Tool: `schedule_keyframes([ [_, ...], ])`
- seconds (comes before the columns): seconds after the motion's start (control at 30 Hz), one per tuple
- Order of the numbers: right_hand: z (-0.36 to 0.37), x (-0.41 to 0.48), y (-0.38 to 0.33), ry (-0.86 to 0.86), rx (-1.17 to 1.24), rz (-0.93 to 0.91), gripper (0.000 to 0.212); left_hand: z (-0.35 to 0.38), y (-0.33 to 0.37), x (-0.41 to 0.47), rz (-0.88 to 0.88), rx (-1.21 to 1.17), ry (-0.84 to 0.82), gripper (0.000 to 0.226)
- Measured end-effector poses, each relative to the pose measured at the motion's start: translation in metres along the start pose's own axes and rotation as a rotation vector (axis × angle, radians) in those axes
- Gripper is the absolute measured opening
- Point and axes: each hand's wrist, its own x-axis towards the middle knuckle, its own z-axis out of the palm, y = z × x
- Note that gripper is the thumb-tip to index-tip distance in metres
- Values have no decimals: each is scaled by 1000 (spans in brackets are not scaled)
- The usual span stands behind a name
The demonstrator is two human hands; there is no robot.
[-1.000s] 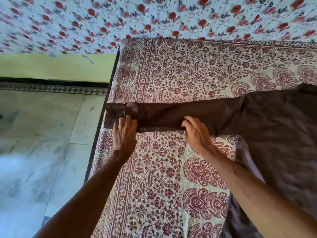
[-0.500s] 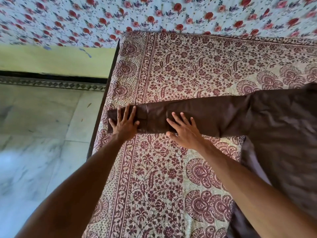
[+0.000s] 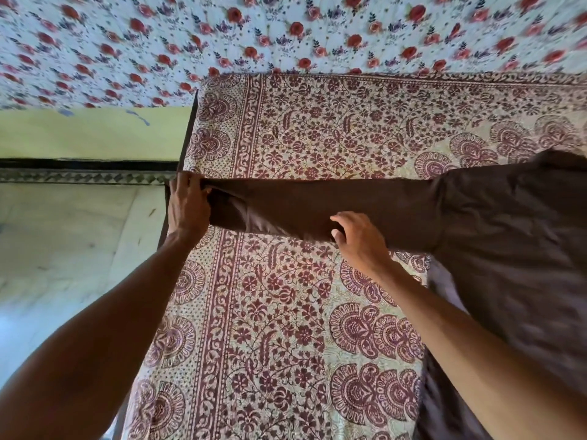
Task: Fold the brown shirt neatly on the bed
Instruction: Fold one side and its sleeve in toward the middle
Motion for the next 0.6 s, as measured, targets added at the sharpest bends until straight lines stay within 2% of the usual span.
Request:
schedule_keyframes([
  [0.07, 4, 9, -7, -13, -32, -3, 40, 2, -4, 12, 10, 9, 33, 29],
  [0.13, 9, 15, -11, -68, -72, -14, 43, 10, -10, 21, -6, 96, -48, 41],
  [0.23, 13, 17, -10, -136, -120, -59, 46, 18, -10, 21, -254, 218, -268, 77],
  [0.3, 12, 13, -3, -86, -96, -69, 43, 25, 7, 8, -395, 241, -316, 77],
  [0.37, 7, 10, 7, 5, -80, -44, 40, 35, 38, -14, -299, 195, -223, 67],
  [0.43, 1, 7, 21, 72, -110, -8, 39, 48, 76, -41, -84, 130, -185, 59],
  [0.5, -7, 6, 39, 111, -159, 39, 39, 64, 121, -67, 96, 45, -244, 55],
  [0.6, -21, 1, 65, 169, -179, 132, 42, 87, 188, -96, 268, -60, -355, 52],
])
